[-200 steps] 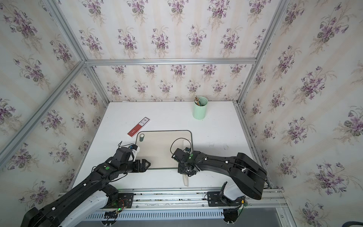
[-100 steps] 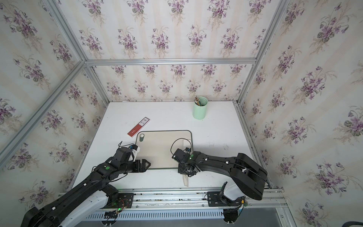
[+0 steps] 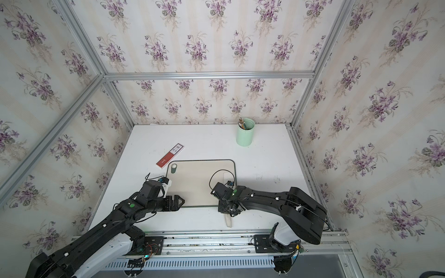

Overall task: Align the knife with the edge of the cutting board
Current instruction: Move the work surface to the center of the board.

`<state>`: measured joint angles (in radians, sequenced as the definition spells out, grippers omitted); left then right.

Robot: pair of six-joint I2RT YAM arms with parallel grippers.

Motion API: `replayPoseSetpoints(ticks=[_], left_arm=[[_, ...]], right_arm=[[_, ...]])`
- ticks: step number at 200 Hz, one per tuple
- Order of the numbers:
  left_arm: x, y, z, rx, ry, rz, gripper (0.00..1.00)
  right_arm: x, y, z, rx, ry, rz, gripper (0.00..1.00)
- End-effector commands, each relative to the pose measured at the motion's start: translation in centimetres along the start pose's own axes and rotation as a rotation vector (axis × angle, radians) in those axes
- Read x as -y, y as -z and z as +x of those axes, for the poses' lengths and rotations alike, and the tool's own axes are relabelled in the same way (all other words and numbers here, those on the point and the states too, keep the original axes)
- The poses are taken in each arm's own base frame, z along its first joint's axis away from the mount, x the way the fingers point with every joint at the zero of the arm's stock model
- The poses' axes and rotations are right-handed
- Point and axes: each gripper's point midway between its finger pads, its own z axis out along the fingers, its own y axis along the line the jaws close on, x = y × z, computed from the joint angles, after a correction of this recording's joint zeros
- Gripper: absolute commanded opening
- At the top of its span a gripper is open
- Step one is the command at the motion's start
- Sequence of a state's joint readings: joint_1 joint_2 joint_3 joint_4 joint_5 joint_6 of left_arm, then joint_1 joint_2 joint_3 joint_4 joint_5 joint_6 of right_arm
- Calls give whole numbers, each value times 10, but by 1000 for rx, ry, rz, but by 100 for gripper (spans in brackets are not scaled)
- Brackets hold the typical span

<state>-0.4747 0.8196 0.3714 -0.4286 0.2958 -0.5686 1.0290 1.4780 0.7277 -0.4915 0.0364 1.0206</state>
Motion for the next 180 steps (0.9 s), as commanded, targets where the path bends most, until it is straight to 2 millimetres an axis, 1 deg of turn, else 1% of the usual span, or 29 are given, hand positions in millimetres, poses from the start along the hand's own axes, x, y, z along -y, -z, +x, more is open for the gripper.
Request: replayPoseSetpoints(ticks=[1, 72, 105, 137, 180], left_arm=[[1, 0, -3, 10, 3, 7, 99], [2, 0, -3, 7, 3, 7, 99], [2, 0, -2, 6, 1, 11, 99], [1, 0, -2, 9, 6, 6, 99], [6, 1, 3, -20, 3, 34, 99]], right_arm=[[8, 0, -1, 14, -12, 31, 28], [4, 4, 1, 13, -14, 8, 25], [-1, 1, 7, -4, 4, -4, 24], [0, -1, 12, -13, 7, -2, 24], [-1, -6, 12, -19, 11, 5, 24]])
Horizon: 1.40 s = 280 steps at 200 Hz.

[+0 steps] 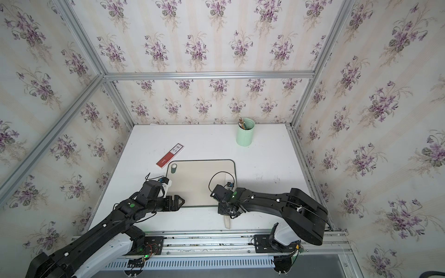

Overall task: Align the knife with the edge of the cutting board
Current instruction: Move the work surface to the center of the board.

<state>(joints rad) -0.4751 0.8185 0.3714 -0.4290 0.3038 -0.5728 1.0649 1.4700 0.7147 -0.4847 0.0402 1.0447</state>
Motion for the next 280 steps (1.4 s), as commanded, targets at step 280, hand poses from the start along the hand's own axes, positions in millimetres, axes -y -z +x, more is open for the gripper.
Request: replayPoseSetpoints(ticks=[280], left_arm=[[-14, -26, -21, -45, 57, -137, 99]], right_arm=[[7, -14, -45, 45, -28, 43, 24]])
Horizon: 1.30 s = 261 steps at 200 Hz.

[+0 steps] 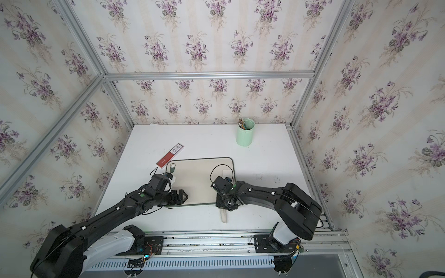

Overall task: Align the knife with the edge of the cutting board
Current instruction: Move the work surface to the center of the board.

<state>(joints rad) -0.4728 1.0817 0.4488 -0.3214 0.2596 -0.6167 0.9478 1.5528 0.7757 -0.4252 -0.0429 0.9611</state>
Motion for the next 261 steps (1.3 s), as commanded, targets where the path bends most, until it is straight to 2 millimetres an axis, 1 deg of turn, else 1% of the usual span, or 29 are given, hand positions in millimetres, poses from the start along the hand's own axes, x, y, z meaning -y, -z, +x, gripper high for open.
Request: replayPoseSetpoints(ticks=[1, 24, 37, 48, 68, 99, 121, 145, 162, 189, 222, 240, 261], left_arm=[[-8, 0, -4, 0, -4, -60, 99], [-9, 2, -11, 4, -2, -88, 99], [-9, 4, -8, -7, 10, -90, 99], [-5, 8, -3, -19, 27, -65, 99], [1, 16, 10, -35, 53, -4, 99], [-6, 28, 37, -92, 87, 1, 99], [-8, 23, 55, -138, 104, 24, 99], [-17, 12, 66, -170, 115, -10, 99], [-21, 5, 65, -172, 119, -27, 99], [-19, -1, 52, -134, 115, -36, 99], [-20, -3, 38, -118, 84, -84, 99], [-24, -4, 33, -111, 69, -116, 99], [-23, -5, 29, -114, 58, -127, 99]], right_arm=[[20, -4, -15, 73, 2, 102, 24], [18, -5, -16, 68, 8, 97, 24], [18, -5, -16, 69, 9, 92, 24], [18, -4, -15, 70, 10, 91, 24], [17, -5, -16, 70, 11, 84, 24], [14, -4, -16, 71, 15, 72, 24], [14, -4, -16, 72, 17, 70, 24], [13, -3, -16, 73, 16, 64, 24], [14, -3, -15, 75, 15, 62, 24], [17, -3, -14, 76, 15, 68, 24], [22, -7, -14, 72, 13, 83, 24], [22, -9, -14, 70, 12, 84, 24], [23, -9, -16, 73, 9, 81, 24]])
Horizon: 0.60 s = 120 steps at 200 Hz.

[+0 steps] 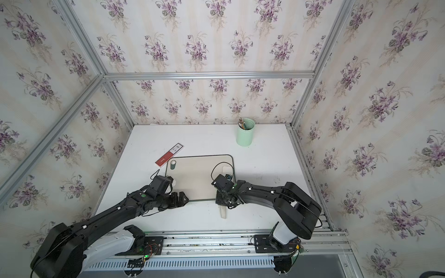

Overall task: Align the knife with the edge of the cutting board
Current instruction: Move the work surface to the center of the board.

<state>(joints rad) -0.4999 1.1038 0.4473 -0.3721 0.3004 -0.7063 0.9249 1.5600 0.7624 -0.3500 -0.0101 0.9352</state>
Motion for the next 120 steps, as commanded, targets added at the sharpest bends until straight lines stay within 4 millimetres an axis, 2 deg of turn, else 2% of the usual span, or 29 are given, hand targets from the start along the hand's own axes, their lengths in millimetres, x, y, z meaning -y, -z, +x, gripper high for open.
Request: replayPoseSetpoints(ticks=[1, 22, 76, 120], left_arm=[[-25, -2, 4, -14, -18, -129, 99], [-32, -4, -1, -4, -20, -177, 99], [-28, -5, -6, -6, -40, -175, 99], [-26, 0, -4, 7, -46, -153, 99]], right_arm=[[26, -5, 2, 9, 6, 106, 24], [28, -5, 0, 11, 4, 116, 24], [32, 5, -3, 25, -3, 122, 24], [21, 9, 2, -18, 54, 74, 23]])
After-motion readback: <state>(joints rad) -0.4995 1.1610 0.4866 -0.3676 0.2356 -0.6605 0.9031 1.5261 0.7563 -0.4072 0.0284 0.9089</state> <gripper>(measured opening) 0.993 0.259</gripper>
